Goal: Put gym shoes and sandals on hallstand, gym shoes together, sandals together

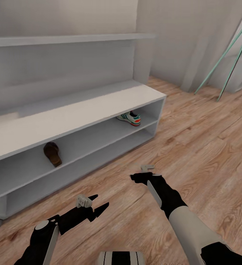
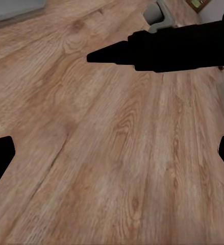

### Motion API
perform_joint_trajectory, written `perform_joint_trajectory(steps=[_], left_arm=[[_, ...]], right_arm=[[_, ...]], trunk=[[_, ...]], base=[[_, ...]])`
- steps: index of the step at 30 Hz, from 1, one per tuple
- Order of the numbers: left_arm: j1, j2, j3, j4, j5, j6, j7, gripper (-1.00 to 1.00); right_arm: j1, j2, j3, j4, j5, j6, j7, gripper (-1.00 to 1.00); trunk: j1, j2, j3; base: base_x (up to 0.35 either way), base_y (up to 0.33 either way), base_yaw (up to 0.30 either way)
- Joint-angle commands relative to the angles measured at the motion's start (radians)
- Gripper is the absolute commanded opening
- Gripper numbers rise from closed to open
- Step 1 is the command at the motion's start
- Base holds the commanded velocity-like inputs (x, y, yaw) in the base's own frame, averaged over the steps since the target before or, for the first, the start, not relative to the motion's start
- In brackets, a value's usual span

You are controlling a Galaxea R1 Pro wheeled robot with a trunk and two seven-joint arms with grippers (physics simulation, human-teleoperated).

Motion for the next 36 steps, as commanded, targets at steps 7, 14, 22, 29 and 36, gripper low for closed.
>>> perform_joint_trajectory(steps=[7, 14, 22, 29, 36], left_arm=[[0.000, 0.000, 0.000, 0.000, 0.000, 0.000, 0.000, 1.00], [0.000, 0.000, 0.001, 0.000, 0.001, 0.000, 0.000, 1.00], [0.000, 0.001, 0.003, 0.000, 0.003, 0.000, 0.000, 1.00], [0.000, 0.002, 0.011, 0.000, 0.003, 0.000, 0.000, 1.00], [0.000, 0.002, 0.012, 0.000, 0.003, 0.001, 0.001, 1.00]], right_arm=[[0.000, 0.000, 0.000, 0.000, 0.000, 0.000, 0.000, 1.00], [0.000, 0.000, 0.000, 0.000, 0.000, 0.000, 0.000, 1.00], [0.000, 0.000, 0.000, 0.000, 0.000, 0.001, 0.000, 1.00], [0.000, 0.000, 0.000, 0.000, 0.000, 0.001, 0.000, 1.00], [0.000, 0.000, 0.000, 0.000, 0.000, 0.000, -0.001, 1.00]], trunk=[[0.000, 0.000, 0.000], [0.000, 0.000, 0.000], [0.000, 0.000, 0.000], [0.000, 0.000, 0.000], [0.000, 0.000, 0.000]], base=[[0.000, 0.000, -0.299], [0.000, 0.000, -0.299], [0.000, 0.000, -0.298], [0.000, 0.000, -0.298], [0.000, 0.000, -0.296]])
